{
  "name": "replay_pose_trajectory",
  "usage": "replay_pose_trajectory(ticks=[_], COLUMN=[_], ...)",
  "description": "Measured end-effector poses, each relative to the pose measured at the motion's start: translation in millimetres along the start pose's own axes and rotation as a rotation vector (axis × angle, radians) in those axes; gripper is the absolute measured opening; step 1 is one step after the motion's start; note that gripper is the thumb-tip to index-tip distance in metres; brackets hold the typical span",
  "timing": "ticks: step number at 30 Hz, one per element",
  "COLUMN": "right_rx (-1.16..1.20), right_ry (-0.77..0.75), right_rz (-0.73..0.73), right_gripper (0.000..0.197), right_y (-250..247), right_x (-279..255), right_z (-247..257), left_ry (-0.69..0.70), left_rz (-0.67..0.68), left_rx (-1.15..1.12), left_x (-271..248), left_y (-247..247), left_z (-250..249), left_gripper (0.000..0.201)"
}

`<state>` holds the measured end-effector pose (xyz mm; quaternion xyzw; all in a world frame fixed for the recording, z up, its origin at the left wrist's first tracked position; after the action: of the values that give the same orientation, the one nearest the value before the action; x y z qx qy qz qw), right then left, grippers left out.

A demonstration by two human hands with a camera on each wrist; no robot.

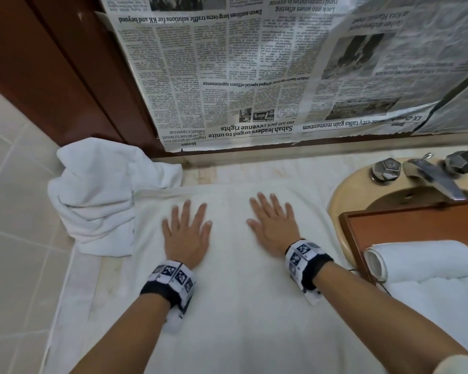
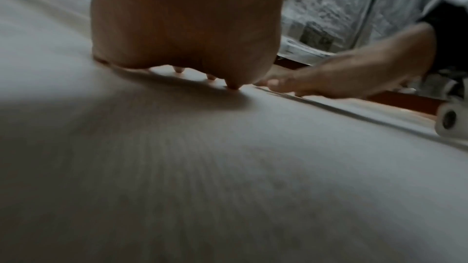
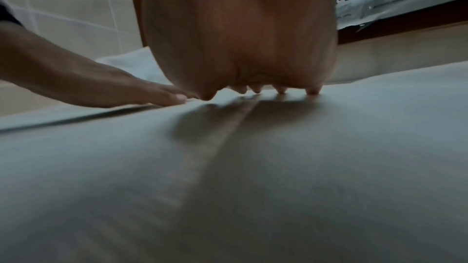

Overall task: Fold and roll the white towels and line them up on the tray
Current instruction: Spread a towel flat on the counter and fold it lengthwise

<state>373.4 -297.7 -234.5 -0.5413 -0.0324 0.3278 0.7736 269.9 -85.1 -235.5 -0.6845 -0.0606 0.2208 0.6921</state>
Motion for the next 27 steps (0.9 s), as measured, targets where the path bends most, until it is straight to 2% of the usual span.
replay_pose_trajectory(ticks=[3,6,10,13,15,17,20,23,25,27], right_rx=[0.022,0.068,0.185,0.217,0.226,0.226,0.208,0.357,0.431,0.44], right_ry=[0.141,0.207,0.223,0.076,0.053,0.092,0.136,0.168,0.189,0.244], right_rz=[-0.056,-0.114,-0.22,-0.183,-0.128,-0.097,-0.131,-0.187,-0.27,-0.372], right_gripper=[0.062,0.066,0.064,0.064,0.065,0.065,0.064,0.064,0.063,0.056], right_y=[-23,-46,-56,-35,-17,-6,-11,-27,-38,-47], right_x=[-2,-6,-23,-56,-76,-89,-103,-112,-120,-132], right_z=[-55,-86,-68,-29,-17,-24,-52,-65,-62,-64], left_ry=[-0.073,-0.065,-0.079,-0.025,0.03,0.036,0.019,-0.032,-0.018,0.068], left_rz=[0.027,0.017,0.011,-0.017,0.013,0.066,0.046,0.07,0.016,-0.078], left_rx=[0.009,0.002,-0.064,-0.126,-0.125,-0.116,-0.037,-0.062,-0.102,-0.188], left_x=[5,5,-3,-19,-29,-36,-40,-36,-30,-22], left_y=[3,2,-10,-19,-15,-4,5,1,-10,-24], left_z=[38,57,46,18,2,-1,9,11,-1,-24], left_gripper=[0.057,0.059,0.06,0.058,0.057,0.057,0.059,0.062,0.061,0.055])
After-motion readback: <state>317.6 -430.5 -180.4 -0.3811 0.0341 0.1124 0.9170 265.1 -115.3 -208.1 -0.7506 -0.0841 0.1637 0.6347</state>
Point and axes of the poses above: each hand's wrist, its own x-axis towards the middle knuckle, its own y-axis out of the palm, z = x × y, the point moved 6 cm from there along x, towards the middle knuckle, and after that the axes turned 14 degrees about x, right-handed, at the moved point
